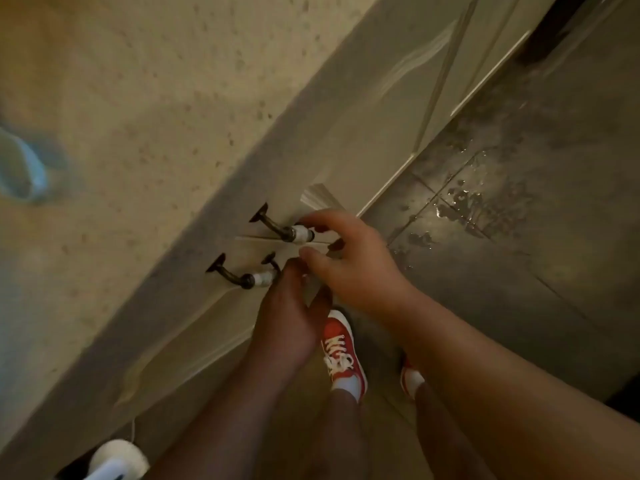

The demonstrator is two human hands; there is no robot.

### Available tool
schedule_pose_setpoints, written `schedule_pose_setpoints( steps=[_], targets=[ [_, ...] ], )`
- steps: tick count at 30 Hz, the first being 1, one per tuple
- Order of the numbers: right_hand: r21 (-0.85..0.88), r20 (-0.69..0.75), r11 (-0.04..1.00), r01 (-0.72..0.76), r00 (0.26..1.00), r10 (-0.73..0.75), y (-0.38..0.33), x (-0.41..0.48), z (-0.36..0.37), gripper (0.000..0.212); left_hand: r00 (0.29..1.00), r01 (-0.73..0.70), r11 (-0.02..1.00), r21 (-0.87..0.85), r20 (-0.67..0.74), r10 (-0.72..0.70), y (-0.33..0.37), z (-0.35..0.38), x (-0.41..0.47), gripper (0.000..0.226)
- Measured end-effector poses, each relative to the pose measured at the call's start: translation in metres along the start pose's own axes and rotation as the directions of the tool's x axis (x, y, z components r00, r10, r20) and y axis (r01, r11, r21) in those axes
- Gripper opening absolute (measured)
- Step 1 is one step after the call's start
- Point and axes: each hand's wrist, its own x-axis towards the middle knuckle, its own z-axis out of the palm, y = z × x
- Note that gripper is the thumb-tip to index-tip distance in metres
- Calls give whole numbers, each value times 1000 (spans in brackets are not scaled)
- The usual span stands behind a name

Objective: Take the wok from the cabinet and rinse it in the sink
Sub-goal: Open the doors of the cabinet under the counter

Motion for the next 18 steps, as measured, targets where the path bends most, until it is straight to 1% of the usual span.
schedule_pose_setpoints(
  steps=[1, 3, 6, 9, 12, 15, 18],
  targets=[
    [7, 10, 1000, 8, 1000, -8, 0, 1, 2, 38, 1000, -27, 1000, 7, -12, 27, -2, 0, 0, 37],
    [5, 33, 1000, -3, 999, 3, 0, 1, 7, 39, 999, -35, 998, 44, -19, 36, -6, 0, 1, 46],
    [-9, 31, 1000, -19, 999, 19, 1, -2, 12, 36, 999, -44, 998, 40, -18, 45, -9, 0, -2, 46],
    [-17, -2, 1000, -25, 1000, 25, 3, -6, 11, 30, 999, -42, 999, -1, -22, 42, -11, -1, -5, 44],
    [-19, -23, 1000, -20, 1000, 20, 7, -15, 9, 29, 999, -18, 999, -46, -41, 16, -11, 0, -9, 45],
    [-17, -50, 1000, -18, 999, 17, 12, -26, 6, 28, 998, 16, 993, -116, -62, -24, -8, 2, -11, 52],
    [-31, -58, 999, -6, 998, 5, 17, -37, 1, 29, 997, -6, 978, -207, -81, -11, -3, 3, -17, 56]
  ],
)
